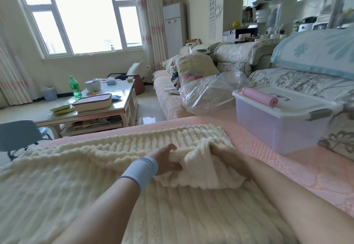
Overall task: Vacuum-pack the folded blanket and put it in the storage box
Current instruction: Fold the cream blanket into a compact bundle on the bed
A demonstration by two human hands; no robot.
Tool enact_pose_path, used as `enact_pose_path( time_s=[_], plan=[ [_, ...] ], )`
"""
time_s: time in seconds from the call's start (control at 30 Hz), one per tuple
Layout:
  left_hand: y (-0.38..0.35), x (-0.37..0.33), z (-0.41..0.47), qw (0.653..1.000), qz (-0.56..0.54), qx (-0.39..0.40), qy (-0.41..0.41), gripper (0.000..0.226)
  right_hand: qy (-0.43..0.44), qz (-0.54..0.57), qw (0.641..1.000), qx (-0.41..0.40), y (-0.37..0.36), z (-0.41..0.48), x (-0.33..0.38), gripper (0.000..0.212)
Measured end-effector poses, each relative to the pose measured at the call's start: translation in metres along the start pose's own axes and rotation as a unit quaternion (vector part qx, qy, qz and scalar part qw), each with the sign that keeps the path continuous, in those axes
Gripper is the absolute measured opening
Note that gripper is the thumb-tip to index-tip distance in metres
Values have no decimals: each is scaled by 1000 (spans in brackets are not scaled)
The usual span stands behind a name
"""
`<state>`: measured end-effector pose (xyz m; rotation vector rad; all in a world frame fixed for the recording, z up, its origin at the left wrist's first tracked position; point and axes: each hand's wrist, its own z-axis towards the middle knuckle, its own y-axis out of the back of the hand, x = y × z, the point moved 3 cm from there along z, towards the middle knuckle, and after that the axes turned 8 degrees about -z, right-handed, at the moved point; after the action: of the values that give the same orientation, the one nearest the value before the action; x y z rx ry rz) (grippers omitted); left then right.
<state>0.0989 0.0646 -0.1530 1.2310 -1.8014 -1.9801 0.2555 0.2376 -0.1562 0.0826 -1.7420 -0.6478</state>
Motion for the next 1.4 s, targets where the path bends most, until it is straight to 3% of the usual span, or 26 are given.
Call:
enact_pose_path(
  time_s=[0.1, 0.17, 0.23, 0.3, 0.33, 0.4, 0.47, 0.5, 0.6, 0.67, 0.73, 0.83, 0.93, 1.0, 1.1, 1.13, 1.17, 1.23, 1.27, 1.33, 1.4],
  plan=[
    [3, 1, -22, 994, -97, 44, 14, 103, -13, -166, 985, -35, 1, -9, -2, 55],
    [-1, 9, -41, 990, -102, 87, 33, 122, -9, -174, 985, -22, -2, -17, -1, 40],
    [-9, 21, -62, 991, -18, 108, 73, 127, -23, -133, 990, 31, -2, -25, 2, 26],
    [-16, 27, -77, 994, 55, 63, 74, 106, -45, -101, 987, 115, -3, -39, 7, 6],
    [-18, 25, -83, 997, 66, 10, 41, 88, -45, -139, 981, 126, -4, -44, 10, 8],
    [-19, 17, -93, 995, 45, -73, -48, 59, -12, -286, 958, 31, -8, -52, 16, 20],
    [-22, 7, -102, 990, 13, -81, -118, 42, 41, -382, 919, -89, -20, -62, 23, 28],
    [-24, 1, -106, 988, 14, -71, -139, 39, 71, -407, 905, -103, -29, -67, 23, 37],
    [-37, -10, -119, 994, 17, -11, -109, 51, 71, -466, 881, 32, -57, -83, 19, 66],
    [-50, -9, -126, 996, 4, 77, -53, 60, 56, -497, 859, 106, -67, -95, 20, 65],
    [-62, -6, -134, 989, 7, 142, -47, 65, 104, -508, 852, 76, -75, -108, 28, 52],
    [-65, 2, -141, 986, 10, 150, -70, 73, 186, -429, 883, 39, -89, -123, 29, 24],
    [-61, 17, -144, 987, 45, 105, -112, 72, 141, -501, 851, 68, -92, -121, 11, 29],
    [-56, 29, -142, 985, 88, 65, -130, 75, 90, -495, 863, 40, -80, -109, 5, 14],
    [-51, 40, -130, 984, 113, 36, -131, 80, 57, -461, 886, -17, -72, -89, 4, 22],
    [-50, 40, -124, 983, 122, 34, -129, 81, 49, -477, 877, -22, -74, -85, 2, 15],
    [-49, 38, -119, 983, 129, 29, -130, 78, 47, -514, 856, -33, -76, -80, 0, 24],
    [-47, 33, -107, 983, 135, 1, -127, 59, 112, -592, 796, -61, -86, -80, 0, 74],
    [-45, 30, -102, 984, 133, -18, -115, 48, 181, -595, 779, -83, -94, -84, 6, 86],
    [-41, 27, -95, 987, 127, -35, -87, 37, 328, -554, 758, -106, -111, -94, 15, 78],
    [-38, 26, -91, 989, 127, -16, -76, 31, 356, -529, 761, -117, -124, -103, 15, 54]
  ],
)
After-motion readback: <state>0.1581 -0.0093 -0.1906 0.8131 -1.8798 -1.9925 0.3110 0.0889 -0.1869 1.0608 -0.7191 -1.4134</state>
